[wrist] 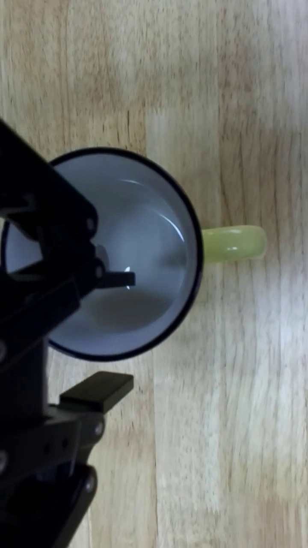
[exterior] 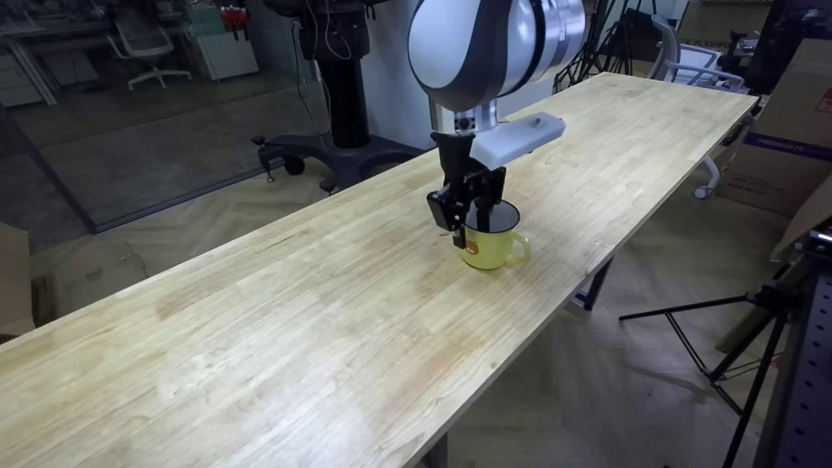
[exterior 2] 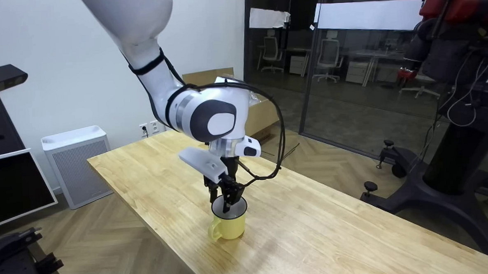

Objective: Pick up the yellow cup from the table and move it slightly forward.

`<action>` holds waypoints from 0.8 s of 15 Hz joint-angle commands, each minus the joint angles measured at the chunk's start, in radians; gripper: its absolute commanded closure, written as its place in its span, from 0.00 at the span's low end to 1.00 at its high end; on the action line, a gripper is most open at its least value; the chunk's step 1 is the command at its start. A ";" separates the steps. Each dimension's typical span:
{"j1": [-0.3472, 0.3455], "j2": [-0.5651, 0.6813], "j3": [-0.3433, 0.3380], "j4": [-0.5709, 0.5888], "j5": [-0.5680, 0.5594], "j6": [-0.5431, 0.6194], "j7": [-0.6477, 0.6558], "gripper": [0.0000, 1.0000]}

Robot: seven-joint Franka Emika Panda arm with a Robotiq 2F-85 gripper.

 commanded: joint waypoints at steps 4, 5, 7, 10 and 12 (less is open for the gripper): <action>0.010 0.007 -0.002 0.047 -0.001 -0.078 0.022 0.95; 0.010 0.008 -0.004 0.051 -0.001 -0.088 0.023 0.99; 0.009 0.008 -0.007 0.060 -0.003 -0.103 0.025 1.00; 0.001 0.002 -0.004 0.047 -0.004 -0.099 0.001 0.89; 0.001 0.005 -0.004 0.053 -0.004 -0.114 0.001 0.89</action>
